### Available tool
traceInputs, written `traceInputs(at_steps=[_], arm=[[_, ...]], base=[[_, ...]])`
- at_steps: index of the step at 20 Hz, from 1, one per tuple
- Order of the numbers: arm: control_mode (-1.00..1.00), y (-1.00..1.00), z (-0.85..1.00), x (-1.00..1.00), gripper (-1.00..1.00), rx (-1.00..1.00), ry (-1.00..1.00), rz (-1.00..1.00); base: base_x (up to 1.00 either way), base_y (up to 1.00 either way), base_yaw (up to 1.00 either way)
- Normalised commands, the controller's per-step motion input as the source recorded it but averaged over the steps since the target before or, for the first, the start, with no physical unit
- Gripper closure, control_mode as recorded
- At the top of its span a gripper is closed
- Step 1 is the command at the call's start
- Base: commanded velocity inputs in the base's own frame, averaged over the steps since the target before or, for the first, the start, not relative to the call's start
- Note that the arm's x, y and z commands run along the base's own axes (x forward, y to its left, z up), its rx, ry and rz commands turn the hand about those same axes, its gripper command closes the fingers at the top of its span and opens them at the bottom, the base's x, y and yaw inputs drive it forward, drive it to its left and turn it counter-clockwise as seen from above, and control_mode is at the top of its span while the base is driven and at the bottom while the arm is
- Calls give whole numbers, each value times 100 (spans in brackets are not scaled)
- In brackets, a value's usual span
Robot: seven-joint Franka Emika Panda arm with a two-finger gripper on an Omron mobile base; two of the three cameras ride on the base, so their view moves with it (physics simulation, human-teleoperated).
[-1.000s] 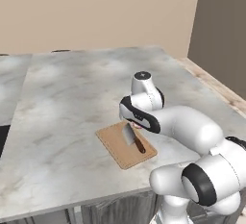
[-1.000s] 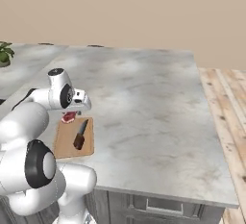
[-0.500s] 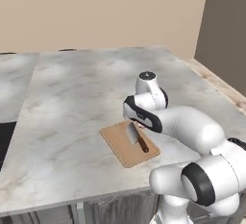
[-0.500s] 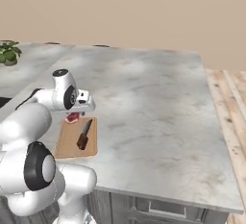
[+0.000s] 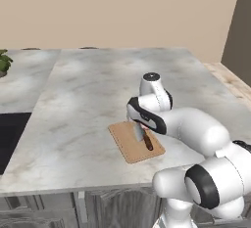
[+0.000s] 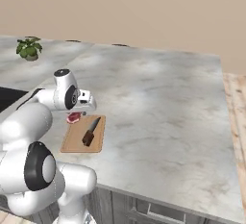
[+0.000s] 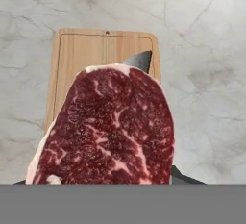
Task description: Pick up the knife from the drawer and place it on the cutting board. Then place the meat from the plate to the cutting board.
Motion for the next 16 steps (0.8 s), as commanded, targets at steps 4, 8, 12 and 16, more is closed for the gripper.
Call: traceInputs(at_steps=[4,8,12,16], arm=[[100,0,0,0,100,0,0,0],[-100,0,-5,31,100,0,1,38],[-100,1,-21,27,100,0,1,20],[-100,4,-25,21,100,0,3,1]], base=[[36,5,40],[0,0,0],[0,0,0],[0,0,0]])
